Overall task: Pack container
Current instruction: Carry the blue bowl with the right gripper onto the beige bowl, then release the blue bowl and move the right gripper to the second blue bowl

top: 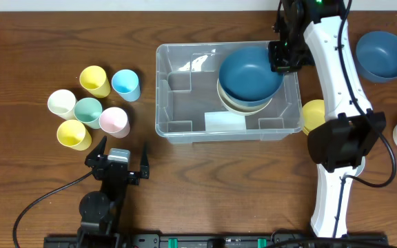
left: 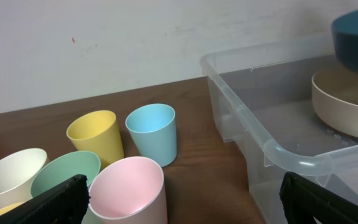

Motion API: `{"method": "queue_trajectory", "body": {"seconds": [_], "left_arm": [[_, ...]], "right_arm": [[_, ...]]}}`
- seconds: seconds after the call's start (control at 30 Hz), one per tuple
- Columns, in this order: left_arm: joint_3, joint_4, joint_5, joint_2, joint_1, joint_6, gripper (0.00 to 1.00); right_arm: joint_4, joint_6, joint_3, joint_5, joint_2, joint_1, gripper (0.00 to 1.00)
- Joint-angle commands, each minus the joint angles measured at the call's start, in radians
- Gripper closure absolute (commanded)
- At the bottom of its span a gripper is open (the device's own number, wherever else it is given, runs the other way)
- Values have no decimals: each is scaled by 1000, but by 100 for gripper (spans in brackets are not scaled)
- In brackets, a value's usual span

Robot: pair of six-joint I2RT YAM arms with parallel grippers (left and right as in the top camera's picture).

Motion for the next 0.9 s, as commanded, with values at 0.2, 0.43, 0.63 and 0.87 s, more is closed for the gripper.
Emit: {"method": "queue_trajectory", "body": {"seconds": [0.2,0.43,0.63,0.87], "left_arm": [[-15,-38,-1,-6,6,5,2],[-15,-38,-1,-6,6,5,2],[-15,-38,-1,-6,6,5,2],[-15,-38,-1,-6,6,5,2]], "right_arm": [[127,8,-125,11,-23,20,98],[195,3,-171,10,-23,21,60],[194,-15,-167,10,-24,21,54],[169,-14,-84,7,-109,18,57]]}}
